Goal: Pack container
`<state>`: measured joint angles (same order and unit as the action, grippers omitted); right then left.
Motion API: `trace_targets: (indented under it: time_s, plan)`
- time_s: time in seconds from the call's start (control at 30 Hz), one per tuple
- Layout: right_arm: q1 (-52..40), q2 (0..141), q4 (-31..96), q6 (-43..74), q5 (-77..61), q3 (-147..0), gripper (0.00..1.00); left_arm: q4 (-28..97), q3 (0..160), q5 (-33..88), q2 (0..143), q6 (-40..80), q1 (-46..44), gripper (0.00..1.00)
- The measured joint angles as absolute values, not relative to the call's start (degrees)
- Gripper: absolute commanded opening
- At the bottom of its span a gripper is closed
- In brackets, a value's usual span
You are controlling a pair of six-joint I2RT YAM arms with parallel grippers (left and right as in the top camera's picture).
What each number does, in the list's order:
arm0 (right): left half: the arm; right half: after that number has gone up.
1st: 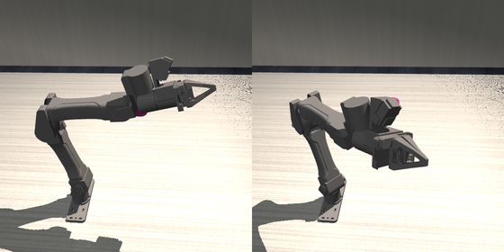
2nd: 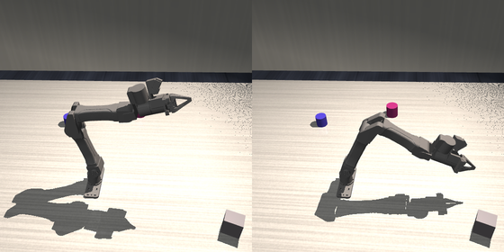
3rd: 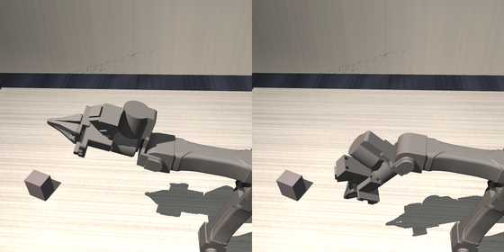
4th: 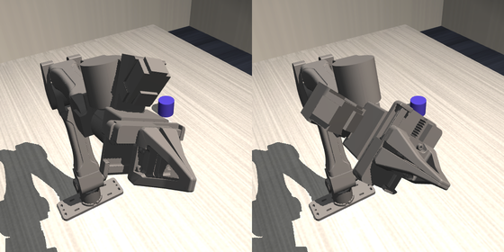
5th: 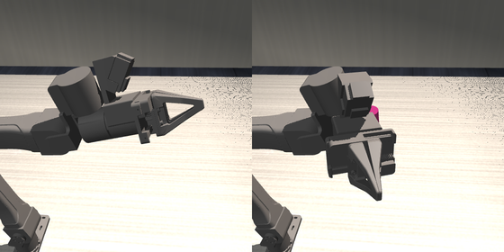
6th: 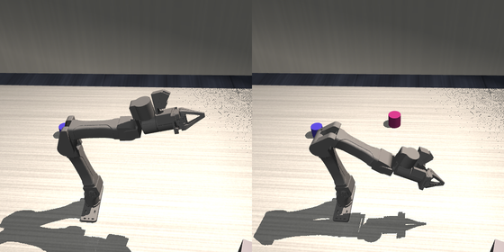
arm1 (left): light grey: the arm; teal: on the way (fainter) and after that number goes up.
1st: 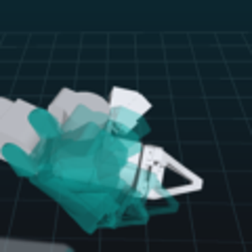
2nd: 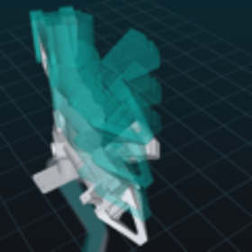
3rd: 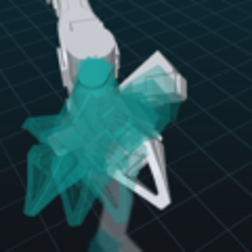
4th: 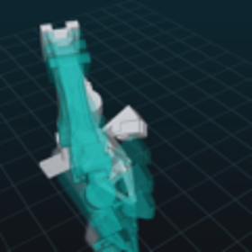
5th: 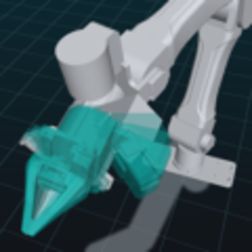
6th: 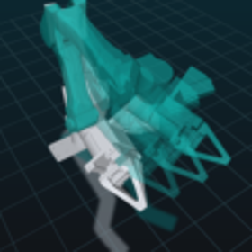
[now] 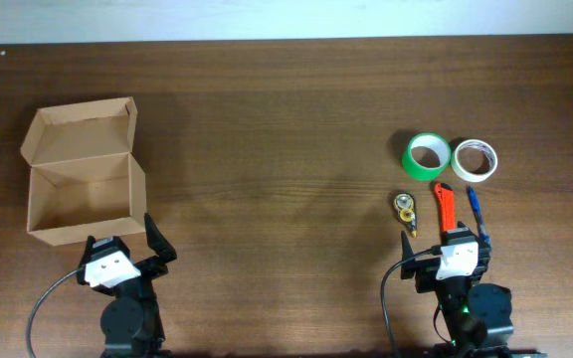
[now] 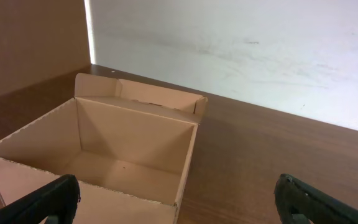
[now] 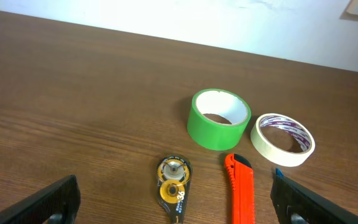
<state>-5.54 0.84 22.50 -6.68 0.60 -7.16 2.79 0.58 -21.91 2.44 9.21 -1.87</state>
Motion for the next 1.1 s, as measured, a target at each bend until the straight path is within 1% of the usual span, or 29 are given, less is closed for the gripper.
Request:
trace_targets:
  time_s: [0.9, 1.1]
  plan:
    - [-5.54, 0.84, 22.48, -6.70, 0.60, -7.16, 0.99, 2.79, 0.58, -21.82, 2.44, 9.21, -1.87, 1.00]
    - [-5.54, 0.84, 22.28, -6.68, 0.60, -7.16, 0.99, 0.99, 0.58, -18.20, 2.52, 9.91, -1.87, 1.00]
